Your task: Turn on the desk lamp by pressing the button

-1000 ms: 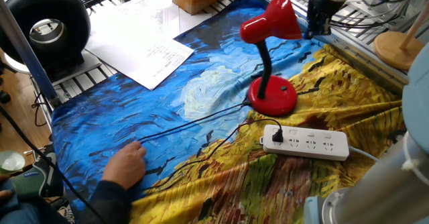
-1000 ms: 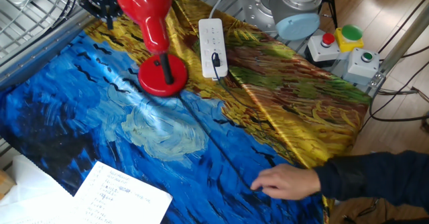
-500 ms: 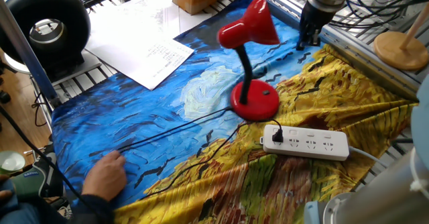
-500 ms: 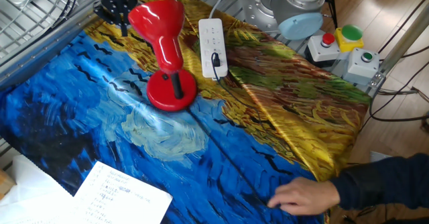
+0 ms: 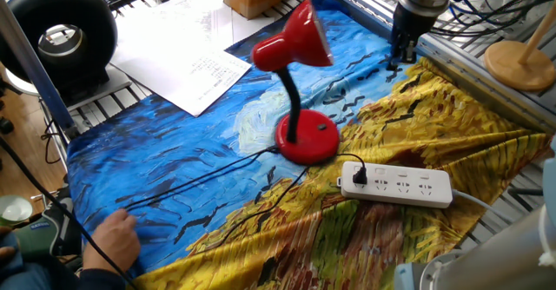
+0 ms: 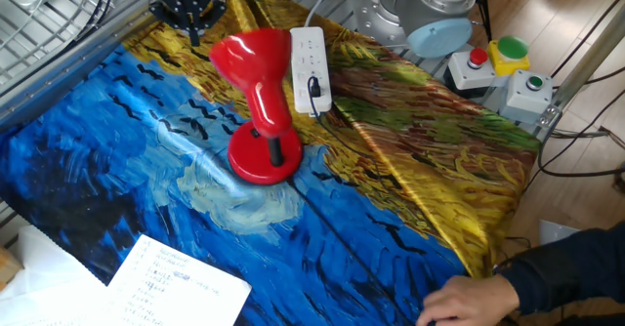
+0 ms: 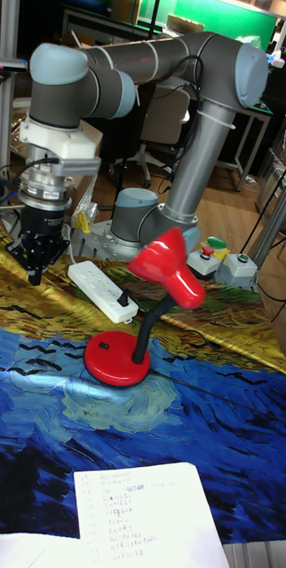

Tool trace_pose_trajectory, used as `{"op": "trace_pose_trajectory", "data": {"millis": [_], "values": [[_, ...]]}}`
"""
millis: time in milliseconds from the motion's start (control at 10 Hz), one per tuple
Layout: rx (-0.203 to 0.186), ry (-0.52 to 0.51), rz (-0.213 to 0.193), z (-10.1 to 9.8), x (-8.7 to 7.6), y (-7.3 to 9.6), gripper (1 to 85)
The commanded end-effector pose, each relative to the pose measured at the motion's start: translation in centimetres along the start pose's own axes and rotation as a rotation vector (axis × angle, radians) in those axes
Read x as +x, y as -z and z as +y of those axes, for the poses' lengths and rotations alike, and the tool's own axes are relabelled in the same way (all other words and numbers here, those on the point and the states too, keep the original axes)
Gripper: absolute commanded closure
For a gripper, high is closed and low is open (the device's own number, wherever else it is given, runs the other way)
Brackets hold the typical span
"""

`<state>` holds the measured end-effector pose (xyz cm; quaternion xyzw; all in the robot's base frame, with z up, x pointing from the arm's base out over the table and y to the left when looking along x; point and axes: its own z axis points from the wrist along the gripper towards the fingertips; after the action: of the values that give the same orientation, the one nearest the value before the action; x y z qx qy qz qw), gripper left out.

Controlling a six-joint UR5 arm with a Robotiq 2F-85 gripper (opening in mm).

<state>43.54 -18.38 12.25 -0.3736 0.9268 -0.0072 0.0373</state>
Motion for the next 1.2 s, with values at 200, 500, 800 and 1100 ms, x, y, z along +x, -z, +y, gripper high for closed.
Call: {"op": "trace_pose_trajectory", "data": {"millis": [200,500,800,1100], "values": [[-0.108,-0.117,-0.060,4.7,-2.6,-0.3,84.3],[-0.179,-0.232,-0.105,7.3,-5.4,0.0,84.3],[-0.236,-0.400,-0.172,7.9,-8.1,0.4,84.3],[-0.068,-0.320,-0.104,4.2,-5.5,-0.5,84.3]]}}
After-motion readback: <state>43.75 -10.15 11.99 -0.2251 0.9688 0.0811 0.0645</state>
